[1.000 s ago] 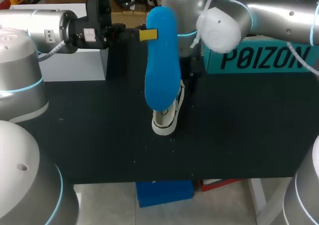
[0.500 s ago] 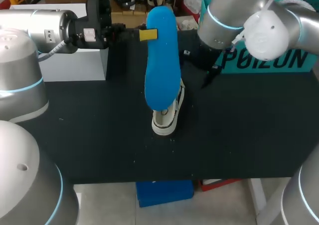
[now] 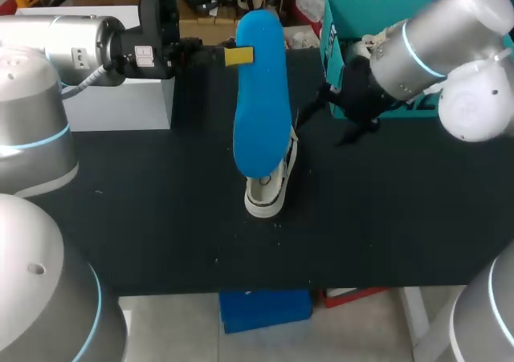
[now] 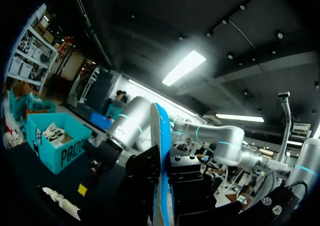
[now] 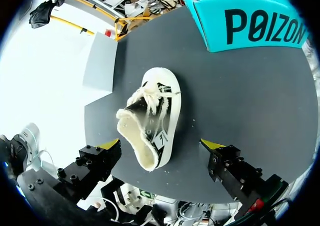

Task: Take the shoe out of the shoebox, open the shoe tongue, remove and reinsert the insole, then place the shoe into the shoebox

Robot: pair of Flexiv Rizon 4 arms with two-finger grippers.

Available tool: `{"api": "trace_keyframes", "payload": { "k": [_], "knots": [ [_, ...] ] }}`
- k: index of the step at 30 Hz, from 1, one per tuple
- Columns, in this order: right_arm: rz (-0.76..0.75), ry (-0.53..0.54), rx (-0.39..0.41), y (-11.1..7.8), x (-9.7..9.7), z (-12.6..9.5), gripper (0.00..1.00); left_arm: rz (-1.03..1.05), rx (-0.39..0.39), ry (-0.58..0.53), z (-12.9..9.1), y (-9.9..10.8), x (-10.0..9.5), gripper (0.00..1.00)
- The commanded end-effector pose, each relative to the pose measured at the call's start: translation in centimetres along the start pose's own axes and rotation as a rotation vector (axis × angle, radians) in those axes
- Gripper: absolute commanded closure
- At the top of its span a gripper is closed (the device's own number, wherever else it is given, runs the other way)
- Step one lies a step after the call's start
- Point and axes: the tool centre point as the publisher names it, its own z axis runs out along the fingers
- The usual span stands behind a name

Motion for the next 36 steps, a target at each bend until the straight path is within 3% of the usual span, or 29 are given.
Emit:
{"api": "trace_keyframes", "payload": {
  "k": [1,4,6,11,23,36],
  "knots": [
    [0.022,0.212,-0.016,-0.2,-0.6,-0.3,0.00,0.002,0.001,-0.002,0.1,0.1,-0.1,1.00],
    [0.047,0.364,-0.014,0.2,-0.5,-1.0,0.00,0.002,0.001,-0.002,0.1,0.1,-0.1,1.00],
    [0.034,0.389,-0.016,0.5,-0.2,-1.5,0.00,0.002,0.001,-0.002,0.1,0.1,-0.1,1.00],
    [0.026,0.585,0.015,1.0,0.6,-2.2,0.00,0.002,0.001,-0.002,0.1,0.1,-0.1,1.00],
    [0.025,0.783,0.040,0.8,1.5,-2.2,0.00,0.002,0.001,-0.002,0.1,0.1,-0.1,1.00],
    [-0.008,0.774,0.028,0.4,2.2,-2.3,0.00,0.002,0.001,-0.002,0.1,0.1,-0.1,1.00]
  ]
}}
